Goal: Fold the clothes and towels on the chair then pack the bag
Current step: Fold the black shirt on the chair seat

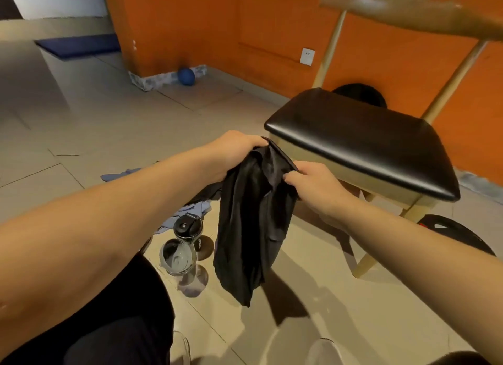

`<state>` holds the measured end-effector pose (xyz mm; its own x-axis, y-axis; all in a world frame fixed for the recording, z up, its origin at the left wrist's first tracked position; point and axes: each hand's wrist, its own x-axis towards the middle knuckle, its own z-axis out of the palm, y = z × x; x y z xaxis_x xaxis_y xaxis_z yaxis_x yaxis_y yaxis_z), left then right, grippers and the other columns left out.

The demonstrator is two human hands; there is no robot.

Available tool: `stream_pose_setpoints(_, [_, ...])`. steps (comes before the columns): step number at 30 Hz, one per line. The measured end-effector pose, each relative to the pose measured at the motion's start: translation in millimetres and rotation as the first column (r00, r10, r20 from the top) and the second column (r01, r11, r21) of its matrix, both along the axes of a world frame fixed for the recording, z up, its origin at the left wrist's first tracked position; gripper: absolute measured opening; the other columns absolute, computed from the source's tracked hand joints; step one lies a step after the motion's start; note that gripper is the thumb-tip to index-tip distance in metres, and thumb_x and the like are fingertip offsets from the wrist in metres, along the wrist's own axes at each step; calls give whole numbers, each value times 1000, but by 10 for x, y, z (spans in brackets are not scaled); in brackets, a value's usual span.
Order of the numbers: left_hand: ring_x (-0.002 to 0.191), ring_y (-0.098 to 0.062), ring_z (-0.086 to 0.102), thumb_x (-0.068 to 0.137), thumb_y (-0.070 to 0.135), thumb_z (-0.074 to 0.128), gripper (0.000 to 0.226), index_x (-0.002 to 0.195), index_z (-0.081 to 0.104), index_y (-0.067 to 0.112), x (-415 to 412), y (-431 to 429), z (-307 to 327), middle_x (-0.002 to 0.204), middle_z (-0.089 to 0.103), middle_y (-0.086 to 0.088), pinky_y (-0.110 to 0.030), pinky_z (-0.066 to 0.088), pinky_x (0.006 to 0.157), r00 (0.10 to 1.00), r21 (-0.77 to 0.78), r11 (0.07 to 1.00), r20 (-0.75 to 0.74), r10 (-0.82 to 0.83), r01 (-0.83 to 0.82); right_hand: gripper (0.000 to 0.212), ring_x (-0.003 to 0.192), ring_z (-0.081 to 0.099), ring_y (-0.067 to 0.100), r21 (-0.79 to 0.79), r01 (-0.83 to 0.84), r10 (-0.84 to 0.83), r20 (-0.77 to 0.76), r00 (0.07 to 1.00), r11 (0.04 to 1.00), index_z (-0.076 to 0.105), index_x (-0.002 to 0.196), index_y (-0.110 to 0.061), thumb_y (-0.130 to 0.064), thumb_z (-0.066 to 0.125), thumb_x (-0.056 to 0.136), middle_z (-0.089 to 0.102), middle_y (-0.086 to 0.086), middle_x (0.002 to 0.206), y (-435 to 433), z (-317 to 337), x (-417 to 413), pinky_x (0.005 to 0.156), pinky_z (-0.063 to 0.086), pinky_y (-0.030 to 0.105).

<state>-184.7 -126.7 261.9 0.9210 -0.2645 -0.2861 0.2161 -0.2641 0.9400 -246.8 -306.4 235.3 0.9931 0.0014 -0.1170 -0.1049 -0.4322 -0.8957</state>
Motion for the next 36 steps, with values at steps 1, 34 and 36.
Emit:
stream_pose_setpoints(1, [90,-32,76,90,33,70,27,99,78,10,28,49,-6,91,79,-11,-43,59,90,1000,20,1000,-13,-2,2,12,76,49,24,72,46,-42,-52,998,996,53,82,-6,-18,55,82,51,10,80,6,9,35,71,38,36])
stream_pose_setpoints(34, [96,-12,66,94,37,72,45,134,58,21,-202,5,-476,112,68,6,-29,56,87,769,467,713,104,-631,522,31,71,64,28,670,275,92,-457,885,689,61,98,-6,-28,43,109,65,15,81,23,267,6,92,50,45])
stream_pose_setpoints(36, [101,-21,68,96,36,68,39,129,62,16,-185,-47,-519,117,70,-2,-42,58,94,815,429,775,136,-563,464,36,70,69,31,689,273,83,-436,896,672,61,104,-5,-36,44,108,69,17,81,26,288,3,82,55,46])
